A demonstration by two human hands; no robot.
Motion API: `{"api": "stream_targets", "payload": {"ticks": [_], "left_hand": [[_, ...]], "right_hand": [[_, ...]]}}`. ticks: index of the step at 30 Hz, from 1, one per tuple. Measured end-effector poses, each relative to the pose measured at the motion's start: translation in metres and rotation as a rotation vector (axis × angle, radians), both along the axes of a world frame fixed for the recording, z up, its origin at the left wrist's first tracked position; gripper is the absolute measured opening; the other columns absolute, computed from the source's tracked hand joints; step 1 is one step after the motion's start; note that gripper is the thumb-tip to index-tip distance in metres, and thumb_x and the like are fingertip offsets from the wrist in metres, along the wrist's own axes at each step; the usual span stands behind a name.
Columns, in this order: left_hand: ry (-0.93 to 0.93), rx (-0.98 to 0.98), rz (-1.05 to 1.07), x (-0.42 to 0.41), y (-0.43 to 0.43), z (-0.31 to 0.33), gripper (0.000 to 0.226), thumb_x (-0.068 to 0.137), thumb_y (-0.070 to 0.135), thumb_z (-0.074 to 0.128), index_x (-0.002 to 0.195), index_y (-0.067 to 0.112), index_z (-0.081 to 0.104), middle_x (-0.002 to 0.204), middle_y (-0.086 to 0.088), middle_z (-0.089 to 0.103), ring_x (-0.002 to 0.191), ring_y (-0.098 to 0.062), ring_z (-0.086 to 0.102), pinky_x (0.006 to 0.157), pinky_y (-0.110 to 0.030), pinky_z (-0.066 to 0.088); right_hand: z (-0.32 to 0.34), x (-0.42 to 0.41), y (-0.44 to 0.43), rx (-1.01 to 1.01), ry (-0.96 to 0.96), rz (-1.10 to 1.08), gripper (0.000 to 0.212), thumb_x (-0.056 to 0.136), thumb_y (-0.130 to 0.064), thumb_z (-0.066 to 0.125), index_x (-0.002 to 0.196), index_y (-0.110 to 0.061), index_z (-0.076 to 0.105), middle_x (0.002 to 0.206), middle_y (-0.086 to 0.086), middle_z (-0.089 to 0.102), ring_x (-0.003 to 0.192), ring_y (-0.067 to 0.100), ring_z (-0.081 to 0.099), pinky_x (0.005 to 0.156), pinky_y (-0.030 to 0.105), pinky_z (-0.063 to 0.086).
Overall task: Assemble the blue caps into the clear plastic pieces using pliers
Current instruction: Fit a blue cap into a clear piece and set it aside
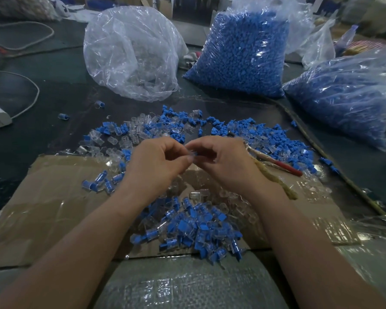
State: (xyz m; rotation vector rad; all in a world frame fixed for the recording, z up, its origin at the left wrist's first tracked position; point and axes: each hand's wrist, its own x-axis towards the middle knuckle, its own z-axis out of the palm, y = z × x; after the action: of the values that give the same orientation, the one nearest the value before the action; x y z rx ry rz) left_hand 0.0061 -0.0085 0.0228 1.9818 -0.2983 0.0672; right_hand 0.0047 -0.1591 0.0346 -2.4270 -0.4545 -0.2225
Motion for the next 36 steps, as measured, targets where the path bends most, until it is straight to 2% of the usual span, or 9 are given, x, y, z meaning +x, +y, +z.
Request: {"api": "stream_targets", "payload": {"ticks": [4,7,11,14,19,23,28,31,36], "left_hand": [[-0.039,-0.015,0.030,-0.001,-0.001,0.001,0.017,0.079,0.014,0.068,0.067,0.023,0.060,0.058,0.005,0.065,0.052,-0.001,0.062,0.052,-0.013,0.050],[0.011,-0.111,0.075,0.001,0.000,0.003,0.017,0.080,0.009,0.067,0.067,0.016,0.060,0.058,0.001,0.064,0.051,-0.003,0.063,0.047,-0.011,0.047],[0.125,-0.209,0.061,0.001,0.000,0.006,0.018,0.078,0.002,0.066,0.063,0.009,0.061,0.053,-0.002,0.065,0.045,-0.008,0.062,0.042,-0.015,0.047],[0.158,-0.250,0.029,-0.001,0.000,0.008,0.018,0.078,0.000,0.066,0.062,0.006,0.062,0.052,-0.002,0.065,0.044,-0.010,0.062,0.041,-0.017,0.047],[0.227,-0.393,0.027,0.000,0.001,0.011,0.013,0.079,-0.001,0.064,0.067,0.003,0.061,0.054,-0.004,0.066,0.047,-0.012,0.063,0.044,-0.019,0.050],[0.270,-0.439,0.019,0.000,0.002,0.012,0.014,0.077,-0.006,0.063,0.067,0.001,0.058,0.053,-0.006,0.066,0.048,-0.014,0.064,0.045,-0.020,0.051],[0.262,-0.457,-0.010,0.000,0.002,0.011,0.016,0.076,-0.008,0.065,0.068,0.002,0.055,0.054,-0.007,0.066,0.051,-0.017,0.066,0.046,-0.020,0.051],[0.237,-0.429,-0.037,-0.001,0.002,0.011,0.014,0.075,-0.007,0.066,0.069,0.002,0.057,0.056,-0.008,0.067,0.053,-0.017,0.067,0.048,-0.020,0.052],[0.213,-0.432,-0.046,0.000,0.002,0.011,0.013,0.074,-0.005,0.067,0.068,0.001,0.058,0.057,-0.010,0.067,0.053,-0.019,0.067,0.048,-0.021,0.053]], "right_hand": [[0.000,-0.001,0.000,0.056,0.034,-0.001,0.038,0.081,-0.007,0.067,0.118,-0.013,0.061,0.094,-0.008,0.061,0.079,-0.006,0.055,0.079,0.002,0.042],[0.001,0.000,-0.005,0.076,0.017,-0.065,0.037,0.081,-0.007,0.066,0.117,-0.016,0.062,0.095,-0.013,0.056,0.085,-0.002,0.055,0.080,0.002,0.039],[0.003,-0.002,-0.010,0.266,0.032,-0.124,0.024,0.079,-0.004,0.067,0.095,-0.022,0.067,0.083,-0.020,0.060,0.076,-0.006,0.059,0.073,0.006,0.047],[0.005,-0.006,-0.009,0.380,0.000,-0.104,0.029,0.076,-0.001,0.069,0.078,-0.029,0.065,0.076,-0.019,0.062,0.070,-0.008,0.060,0.065,0.006,0.046],[0.008,-0.010,-0.006,0.507,-0.039,-0.080,0.026,0.073,-0.005,0.072,0.074,-0.030,0.067,0.066,-0.015,0.066,0.063,0.000,0.062,0.061,0.012,0.049],[0.007,-0.014,-0.001,0.516,-0.033,-0.043,0.024,0.075,-0.004,0.071,0.074,-0.027,0.066,0.064,-0.012,0.067,0.061,0.008,0.065,0.061,0.019,0.054],[0.005,-0.015,0.005,0.387,-0.118,-0.073,0.025,0.078,-0.005,0.070,0.071,-0.027,0.062,0.066,-0.008,0.065,0.058,0.010,0.064,0.058,0.025,0.056],[0.005,-0.014,0.005,0.364,-0.135,-0.089,0.023,0.078,-0.007,0.071,0.070,-0.027,0.061,0.065,-0.008,0.065,0.057,0.011,0.064,0.056,0.024,0.055],[0.005,-0.014,0.003,0.486,-0.053,-0.029,0.015,0.073,-0.010,0.073,0.072,-0.021,0.063,0.060,-0.006,0.065,0.052,0.009,0.063,0.053,0.018,0.052]]}}
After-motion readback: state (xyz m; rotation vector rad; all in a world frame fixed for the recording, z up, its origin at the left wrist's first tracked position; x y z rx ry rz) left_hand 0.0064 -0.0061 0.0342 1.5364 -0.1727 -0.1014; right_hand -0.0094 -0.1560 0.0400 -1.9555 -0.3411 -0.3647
